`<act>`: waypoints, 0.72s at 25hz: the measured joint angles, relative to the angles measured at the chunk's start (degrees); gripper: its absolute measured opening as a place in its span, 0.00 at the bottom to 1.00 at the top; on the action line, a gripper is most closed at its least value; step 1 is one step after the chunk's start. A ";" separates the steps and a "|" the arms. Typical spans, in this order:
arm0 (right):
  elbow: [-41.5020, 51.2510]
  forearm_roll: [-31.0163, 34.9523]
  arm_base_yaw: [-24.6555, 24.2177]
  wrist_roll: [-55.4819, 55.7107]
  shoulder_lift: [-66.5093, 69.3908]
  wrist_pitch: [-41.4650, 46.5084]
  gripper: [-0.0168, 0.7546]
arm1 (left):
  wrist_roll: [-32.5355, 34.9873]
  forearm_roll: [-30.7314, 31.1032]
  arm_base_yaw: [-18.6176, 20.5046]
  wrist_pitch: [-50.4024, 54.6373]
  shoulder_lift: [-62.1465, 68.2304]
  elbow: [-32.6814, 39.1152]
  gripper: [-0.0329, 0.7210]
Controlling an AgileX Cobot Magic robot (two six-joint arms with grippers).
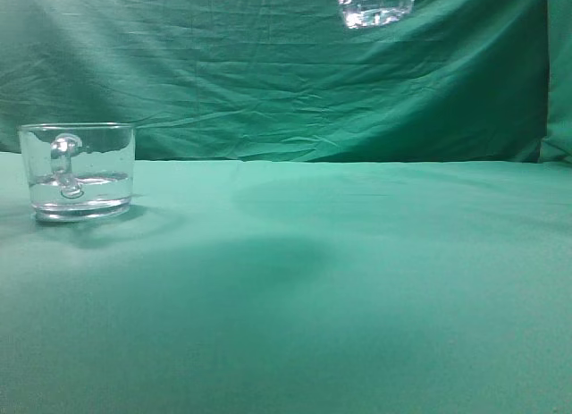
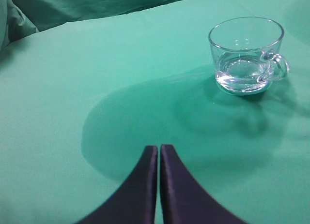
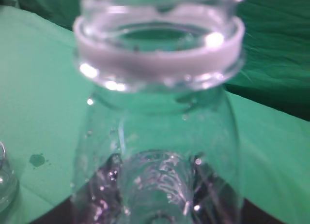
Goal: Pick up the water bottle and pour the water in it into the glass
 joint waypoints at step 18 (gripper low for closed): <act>23.93 -1.63 -24.03 -10.56 2.01 -34.09 0.42 | 0.00 0.00 0.00 0.00 0.00 0.00 0.04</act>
